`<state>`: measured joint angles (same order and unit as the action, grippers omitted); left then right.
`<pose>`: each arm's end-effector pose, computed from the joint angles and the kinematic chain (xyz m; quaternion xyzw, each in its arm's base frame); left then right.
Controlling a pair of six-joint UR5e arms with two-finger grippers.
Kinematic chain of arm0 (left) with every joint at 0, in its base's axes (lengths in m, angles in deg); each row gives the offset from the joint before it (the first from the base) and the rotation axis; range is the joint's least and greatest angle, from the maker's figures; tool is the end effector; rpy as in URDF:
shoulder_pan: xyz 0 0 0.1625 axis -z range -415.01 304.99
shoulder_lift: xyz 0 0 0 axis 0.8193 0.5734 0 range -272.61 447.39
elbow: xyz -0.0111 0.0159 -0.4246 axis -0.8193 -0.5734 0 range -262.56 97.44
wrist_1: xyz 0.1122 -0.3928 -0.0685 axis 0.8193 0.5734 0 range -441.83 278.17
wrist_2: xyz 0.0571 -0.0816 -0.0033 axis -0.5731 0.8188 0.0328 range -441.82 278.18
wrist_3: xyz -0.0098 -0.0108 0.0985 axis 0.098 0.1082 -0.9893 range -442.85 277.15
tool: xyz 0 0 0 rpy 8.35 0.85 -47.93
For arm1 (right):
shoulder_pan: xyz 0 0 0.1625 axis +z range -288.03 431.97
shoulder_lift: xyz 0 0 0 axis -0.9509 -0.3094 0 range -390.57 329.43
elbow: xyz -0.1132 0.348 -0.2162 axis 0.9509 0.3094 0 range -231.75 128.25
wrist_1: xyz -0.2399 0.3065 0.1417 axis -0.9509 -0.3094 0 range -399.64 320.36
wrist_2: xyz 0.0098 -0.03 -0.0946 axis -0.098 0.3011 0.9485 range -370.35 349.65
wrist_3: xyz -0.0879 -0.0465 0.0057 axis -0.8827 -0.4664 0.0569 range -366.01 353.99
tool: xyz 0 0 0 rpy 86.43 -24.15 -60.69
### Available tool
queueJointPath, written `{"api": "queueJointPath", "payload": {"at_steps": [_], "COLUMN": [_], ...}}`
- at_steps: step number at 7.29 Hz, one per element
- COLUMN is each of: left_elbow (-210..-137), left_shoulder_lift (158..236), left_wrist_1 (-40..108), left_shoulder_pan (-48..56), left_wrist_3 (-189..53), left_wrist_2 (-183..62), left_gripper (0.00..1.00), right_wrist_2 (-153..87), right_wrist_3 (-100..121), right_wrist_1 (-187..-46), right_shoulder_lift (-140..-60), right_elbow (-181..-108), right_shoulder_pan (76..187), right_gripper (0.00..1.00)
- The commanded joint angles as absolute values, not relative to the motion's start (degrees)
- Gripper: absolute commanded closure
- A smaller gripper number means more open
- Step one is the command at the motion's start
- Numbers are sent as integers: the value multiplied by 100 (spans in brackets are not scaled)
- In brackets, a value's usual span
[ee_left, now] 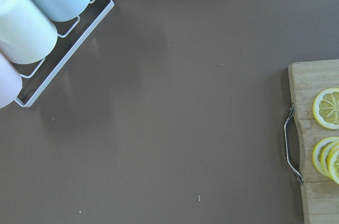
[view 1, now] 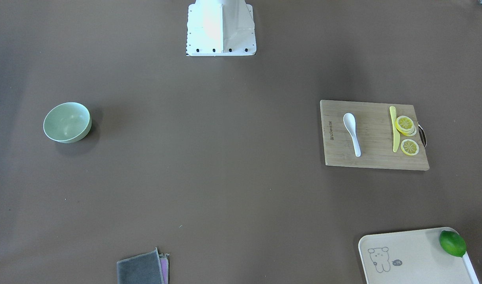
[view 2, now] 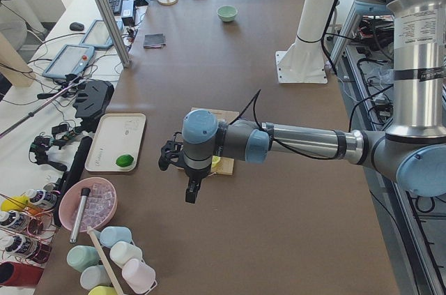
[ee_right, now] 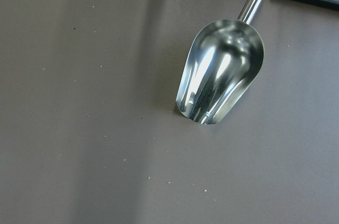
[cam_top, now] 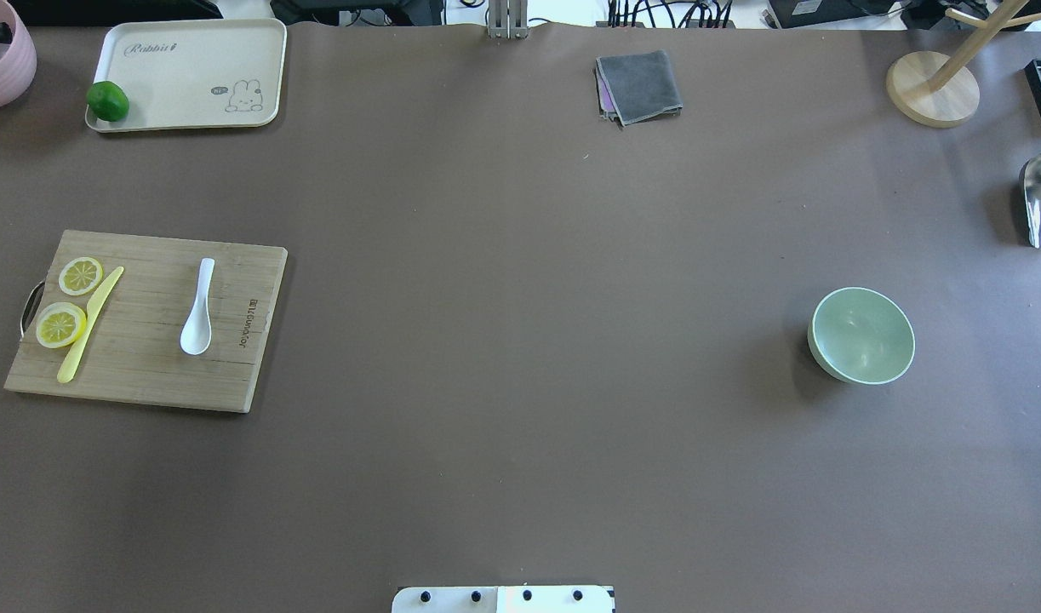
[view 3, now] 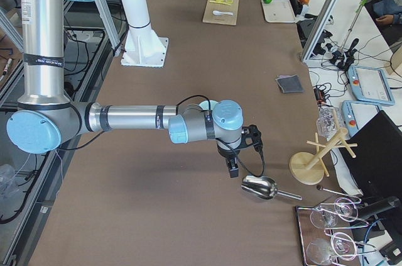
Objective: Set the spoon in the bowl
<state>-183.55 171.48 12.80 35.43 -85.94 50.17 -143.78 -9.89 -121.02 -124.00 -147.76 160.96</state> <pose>-0.0703 -0.4571 0.6066 0.0900 0.3544 0.0519 0.9293 0.0563 -0.4793 0.6208 0.0998 -0.3659 -0.0756 0.9222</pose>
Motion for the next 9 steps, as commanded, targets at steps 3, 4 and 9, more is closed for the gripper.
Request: {"api": "queueJointPath", "payload": {"at_steps": [3, 4, 9], "left_elbow": [-18389, -18372, -18459], "left_shoulder_lift": [17115, 17106, 17142], "left_wrist_1": [1301, 1292, 1370], "left_shoulder_pan": [3552, 3552, 3551], "left_wrist_3": [-8592, -8592, -8575], "left_wrist_2": [5028, 5307, 5503], "left_gripper": [2, 2, 2], "right_wrist_2": [-14438, -14438, -14525], "right_wrist_3": [-979, -979, -979], "right_wrist_1": [-12103, -12103, -11857], "right_shoulder_lift": [-12347, -12347, -12400], "right_elbow": [-14614, -14614, -14553], "right_shoulder_pan": [16092, 16092, 16092], "right_gripper": [0, 0, 0]}}
